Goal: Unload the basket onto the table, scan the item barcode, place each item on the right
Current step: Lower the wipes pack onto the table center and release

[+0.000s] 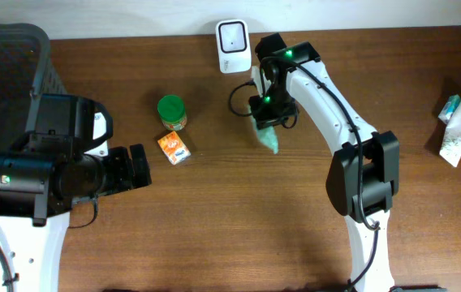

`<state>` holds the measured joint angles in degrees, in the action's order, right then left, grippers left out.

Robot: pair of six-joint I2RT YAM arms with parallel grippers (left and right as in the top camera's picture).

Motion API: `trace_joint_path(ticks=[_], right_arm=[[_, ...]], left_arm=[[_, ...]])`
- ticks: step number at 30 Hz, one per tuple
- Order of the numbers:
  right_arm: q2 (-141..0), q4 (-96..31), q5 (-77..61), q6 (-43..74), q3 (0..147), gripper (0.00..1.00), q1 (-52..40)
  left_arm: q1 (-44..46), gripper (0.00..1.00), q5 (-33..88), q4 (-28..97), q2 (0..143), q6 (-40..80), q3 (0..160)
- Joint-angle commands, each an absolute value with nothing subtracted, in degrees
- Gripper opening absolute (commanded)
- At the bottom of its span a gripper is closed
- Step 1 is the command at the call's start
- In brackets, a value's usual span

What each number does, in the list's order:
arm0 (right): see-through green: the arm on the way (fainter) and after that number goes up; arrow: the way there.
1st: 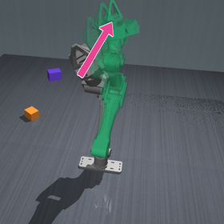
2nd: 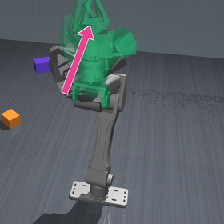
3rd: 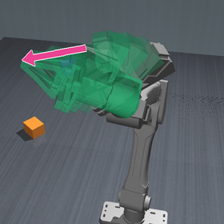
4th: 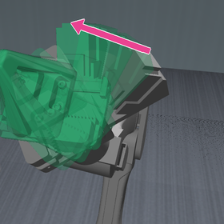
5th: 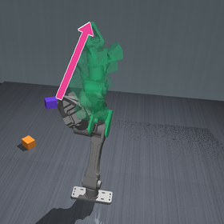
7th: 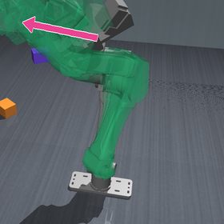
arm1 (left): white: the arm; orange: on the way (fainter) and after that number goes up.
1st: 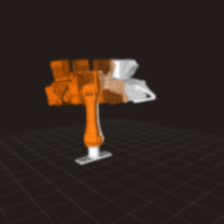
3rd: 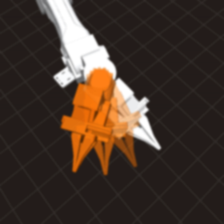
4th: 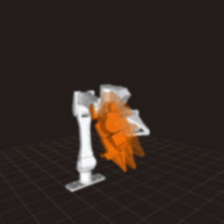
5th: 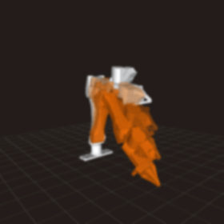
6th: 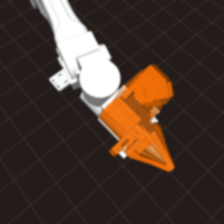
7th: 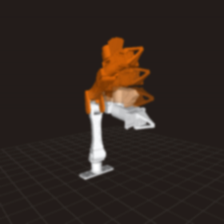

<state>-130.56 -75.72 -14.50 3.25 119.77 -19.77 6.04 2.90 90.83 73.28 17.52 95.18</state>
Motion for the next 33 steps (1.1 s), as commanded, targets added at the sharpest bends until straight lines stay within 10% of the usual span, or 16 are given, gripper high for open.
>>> trace_joint_path(ticks=[1,9,15,20,26,33], right_arm=[[-131.02,-72.79,-34.92,-1.30,115.20,0.15,-17.98],[-131.04,-60.62,-48.47,-0.40,98.59,0.16,-14.57],[-130.85,-65.45,-28.80,4.91,102.30,0.66,-8.08],[-130.85,-74.32,-27.81,0.82,110.52,0.79,-6.57],[-130.87,-79.18,-26.85,-4.27,107.57,0.78,-9.63],[-130.87,-78.61,-29.39,-4.27,102.17,0.47,-16.51]], left_arm=[[5.96,0.99,2.50,90.74,72.73,17.04,95.37],[5.96,0.99,2.52,90.74,72.73,17.04,95.37],[5.96,0.99,2.52,90.74,72.73,17.04,95.37],[5.96,0.99,2.50,90.74,72.73,17.04,95.37],[5.96,0.99,2.50,90.74,72.73,17.04,95.37],[5.96,0.99,2.52,90.74,72.73,17.04,95.37]])
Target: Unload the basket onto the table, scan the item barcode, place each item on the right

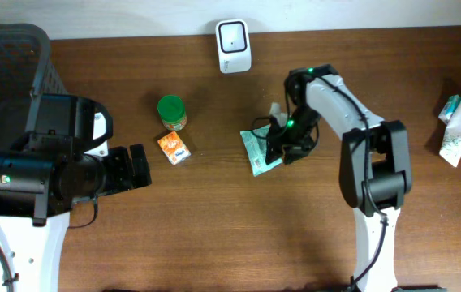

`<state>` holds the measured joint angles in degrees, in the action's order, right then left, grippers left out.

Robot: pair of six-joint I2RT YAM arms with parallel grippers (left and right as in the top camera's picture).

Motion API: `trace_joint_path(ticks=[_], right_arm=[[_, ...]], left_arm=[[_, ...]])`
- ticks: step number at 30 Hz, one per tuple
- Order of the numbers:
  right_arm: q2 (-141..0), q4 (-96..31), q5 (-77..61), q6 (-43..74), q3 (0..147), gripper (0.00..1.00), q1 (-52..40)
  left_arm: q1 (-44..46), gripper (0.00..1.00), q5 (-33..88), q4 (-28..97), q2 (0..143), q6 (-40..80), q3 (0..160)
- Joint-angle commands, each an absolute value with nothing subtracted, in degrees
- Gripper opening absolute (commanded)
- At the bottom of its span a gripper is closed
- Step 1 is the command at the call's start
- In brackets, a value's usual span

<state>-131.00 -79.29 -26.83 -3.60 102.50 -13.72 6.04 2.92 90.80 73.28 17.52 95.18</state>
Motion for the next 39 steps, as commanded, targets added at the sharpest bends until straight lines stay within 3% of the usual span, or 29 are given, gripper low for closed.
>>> trace_joint_path(ticks=[1,5,13,16,18,25,33,39], right_arm=[[-130.87,-77.49,-32.40,-4.29,102.21,0.47,-17.82],[-130.87,-72.58,-37.58,0.30,106.17,0.54,-19.68],[-130.87,-74.26,-38.46,0.21,119.85,0.65,-13.21],[-130.89,-72.79,-28.21,0.23,119.35,0.88,-13.21],[-130.91,-70.63,-27.35,-0.86,118.89,0.93,-13.56],[-131.66,-66.78,-27.53,-9.74,118.89,0.88,-17.72],[-136.35,-65.73,-22.41,-10.26,118.61,0.87,-19.86],[-136.73,-73.32,-16.56,-6.87,118.54,0.72,-19.70]], left_arm=[[5.96,0.99,2.52,90.74,72.73,17.04,95.37],[5.96,0.99,2.52,90.74,72.73,17.04,95.37],[5.96,0.99,2.50,90.74,72.73,17.04,95.37],[5.96,0.99,2.50,90.74,72.73,17.04,95.37],[5.96,0.99,2.50,90.74,72.73,17.04,95.37],[5.96,0.99,2.50,90.74,72.73,17.04,95.37],[5.96,0.99,2.50,90.74,72.73,17.04,95.37],[5.96,0.99,2.52,90.74,72.73,17.04,95.37]])
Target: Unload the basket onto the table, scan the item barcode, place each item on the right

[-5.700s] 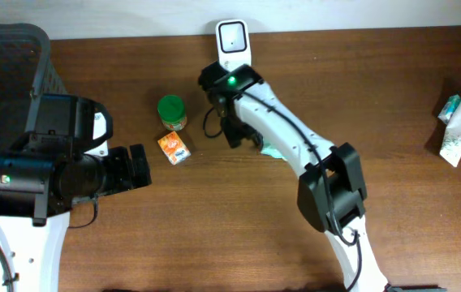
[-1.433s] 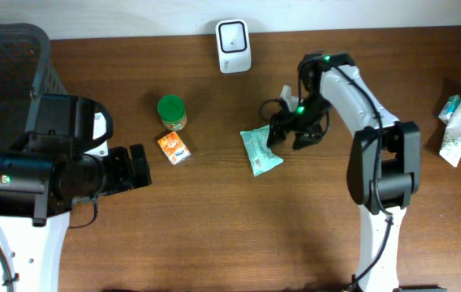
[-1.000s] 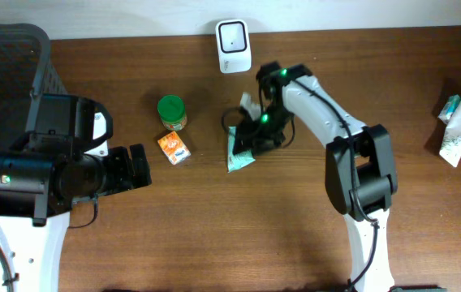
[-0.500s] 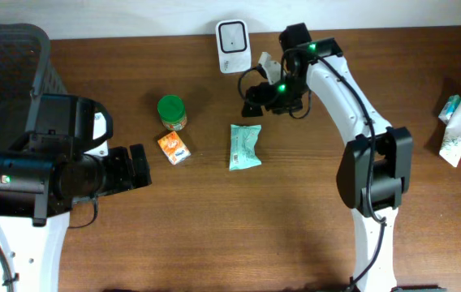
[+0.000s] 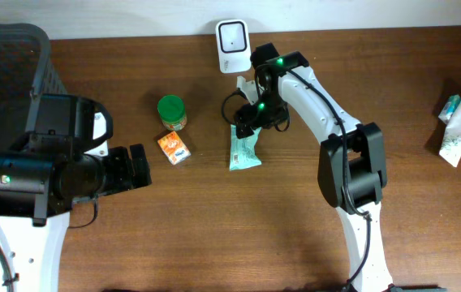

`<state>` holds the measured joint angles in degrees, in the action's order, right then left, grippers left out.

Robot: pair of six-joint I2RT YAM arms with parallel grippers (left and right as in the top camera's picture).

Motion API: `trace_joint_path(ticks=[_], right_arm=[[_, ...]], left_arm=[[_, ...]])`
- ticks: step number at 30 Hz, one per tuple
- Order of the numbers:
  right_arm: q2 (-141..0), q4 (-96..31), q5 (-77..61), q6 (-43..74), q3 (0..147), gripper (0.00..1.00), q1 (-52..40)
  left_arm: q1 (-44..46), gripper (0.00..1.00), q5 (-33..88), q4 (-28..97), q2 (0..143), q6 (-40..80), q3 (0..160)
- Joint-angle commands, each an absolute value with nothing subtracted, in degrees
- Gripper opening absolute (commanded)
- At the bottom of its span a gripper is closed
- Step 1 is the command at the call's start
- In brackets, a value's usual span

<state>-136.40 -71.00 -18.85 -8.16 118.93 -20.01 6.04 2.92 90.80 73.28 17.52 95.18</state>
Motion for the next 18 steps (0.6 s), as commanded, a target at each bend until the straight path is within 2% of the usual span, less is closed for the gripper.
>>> trace_joint_path(ticks=[1,2,7,10,12,13,15,16,17,18], right_arm=[[-136.64,-75.72,-15.75,-5.08,118.56,0.72,-19.49],[-136.53,-78.19,-15.77,-4.69,118.56,0.68,-19.38],[-135.68,-91.81,-15.77,-1.65,118.74,0.69,-18.74],[-135.37,-91.33,-15.79,-1.65,120.40,0.70,-18.72],[-135.37,-90.28,-15.84,-1.61,123.22,0.67,-18.74],[-135.37,-89.97,-15.94,-1.61,124.53,0.62,-18.74],[-135.37,-88.99,-16.27,-1.58,127.42,0.24,-18.74],[-135.37,-87.72,-16.25,-1.58,129.32,0.12,-18.74],[-135.37,-85.34,-16.56,-1.34,130.23,0.05,-18.76],[-135.37,-83.53,-17.69,-1.41,130.32,0.04,-18.79]], left_arm=[[5.96,0.99,2.52,90.74,72.73,17.04,95.37],[5.96,0.99,2.52,90.74,72.73,17.04,95.37],[5.96,0.99,2.50,90.74,72.73,17.04,95.37],[5.96,0.99,2.52,90.74,72.73,17.04,95.37],[5.96,0.99,2.50,90.74,72.73,17.04,95.37],[5.96,0.99,2.52,90.74,72.73,17.04,95.37],[5.96,0.99,2.50,90.74,72.73,17.04,95.37],[5.96,0.99,2.52,90.74,72.73,17.04,95.37],[5.96,0.99,2.50,90.74,72.73,17.04,95.37],[5.96,0.99,2.52,90.74,72.73,17.04,95.37]])
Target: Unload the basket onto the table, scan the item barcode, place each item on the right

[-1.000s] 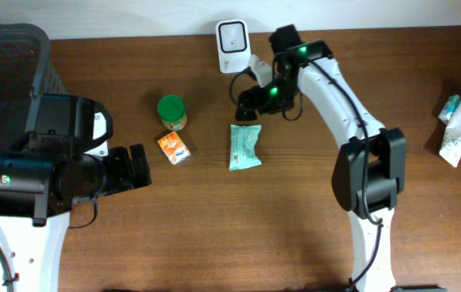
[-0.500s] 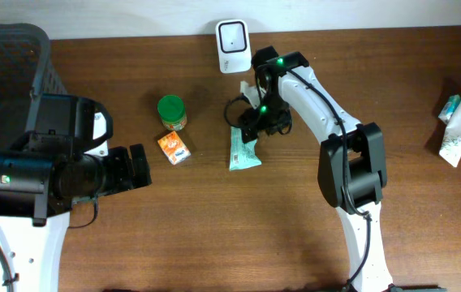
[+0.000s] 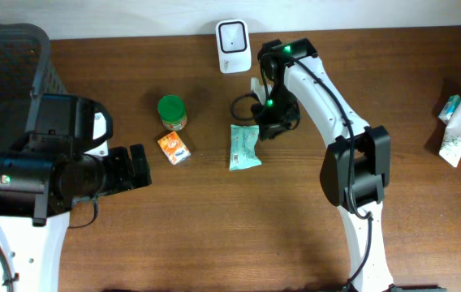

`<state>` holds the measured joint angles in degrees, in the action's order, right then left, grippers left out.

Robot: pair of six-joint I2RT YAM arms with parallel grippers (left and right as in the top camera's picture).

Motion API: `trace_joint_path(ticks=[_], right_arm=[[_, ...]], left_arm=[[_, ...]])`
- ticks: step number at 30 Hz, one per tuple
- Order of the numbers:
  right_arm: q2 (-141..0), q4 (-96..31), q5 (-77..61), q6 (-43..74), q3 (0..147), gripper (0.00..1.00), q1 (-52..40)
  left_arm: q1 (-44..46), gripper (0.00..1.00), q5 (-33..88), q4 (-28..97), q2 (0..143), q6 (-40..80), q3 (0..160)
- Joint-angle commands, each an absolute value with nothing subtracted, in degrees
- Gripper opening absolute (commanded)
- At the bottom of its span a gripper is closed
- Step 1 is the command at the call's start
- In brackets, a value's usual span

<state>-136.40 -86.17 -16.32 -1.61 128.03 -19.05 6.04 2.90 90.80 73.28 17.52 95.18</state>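
A pale green packet (image 3: 244,148) lies flat on the brown table, below the white barcode scanner (image 3: 234,35) that stands at the back edge. My right gripper (image 3: 264,126) hovers just right of the packet's upper end, apart from it and open with nothing held; its fingers are partly hidden under the wrist. My left gripper (image 3: 139,165) rests open at the left, far from the packet, pointing toward the orange box.
A green-lidded jar (image 3: 171,112) and a small orange box (image 3: 174,148) sit left of the packet. A black basket (image 3: 7,49) fills the back left corner. Tubes (image 3: 459,122) lie at the far right edge.
My right gripper was at the packet's upper end and now stands to its right, off the packet. The packet lies in the same place. The left arm has not moved.
My right gripper first held the green packet up close below the scanner. Then it was lower and further right with the packet near the table. Later the packet lay flat below the scanner with the gripper at its top end, and now the gripper is off it.
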Motion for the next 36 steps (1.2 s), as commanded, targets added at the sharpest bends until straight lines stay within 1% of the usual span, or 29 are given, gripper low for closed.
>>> trace_joint_path(ticks=[1,4,9,16,18,19,20,21,24,27,30,33,36], right_arm=[[-135.37,-81.62,-18.96,-1.41,130.30,0.04,-18.81],[-135.48,-75.31,-23.31,-1.39,129.56,0.04,-19.66],[-135.48,-67.96,-23.62,0.49,123.13,0.04,-21.69],[-135.48,-61.89,-25.26,0.97,115.59,0.04,-23.42],[-135.48,-61.65,-20.43,1.89,115.28,0.04,-23.77],[-135.48,-61.67,-13.76,5.61,115.28,0.04,-23.77],[-135.48,-62.28,-5.48,9.96,115.28,0.04,-23.64],[-135.48,-63.33,-1.72,11.40,115.28,0.04,-23.53],[-135.48,-69.06,1.15,11.68,115.31,0.04,-23.11],[-135.46,-77.10,1.04,11.29,115.70,0.04,-23.14],[-135.46,-85.43,0.67,7.60,115.94,0.04,-23.14],[-135.46,-86.59,-1.69,5.98,115.94,0.05,-23.09],[-135.44,-87.96,-11.64,1.58,116.07,0.04,-23.05]], left_arm=[[5.96,0.99,2.50,90.74,72.73,17.04,95.37],[5.96,0.99,2.52,90.74,72.73,17.04,95.37],[5.96,0.99,2.50,90.74,72.73,17.04,95.37],[5.96,0.99,2.52,90.74,72.73,17.04,95.37],[5.96,0.99,2.52,90.74,72.73,17.04,95.37],[5.96,0.99,2.52,90.74,72.73,17.04,95.37],[5.96,0.99,2.50,90.74,72.73,17.04,95.37],[5.96,0.99,2.52,90.74,72.73,17.04,95.37],[5.96,0.99,2.52,90.74,72.73,17.04,95.37],[5.96,0.99,2.52,90.74,72.73,17.04,95.37],[5.96,0.99,2.50,90.74,72.73,17.04,95.37],[5.96,0.99,2.50,90.74,72.73,17.04,95.37],[5.96,0.99,2.50,90.74,72.73,17.04,95.37]])
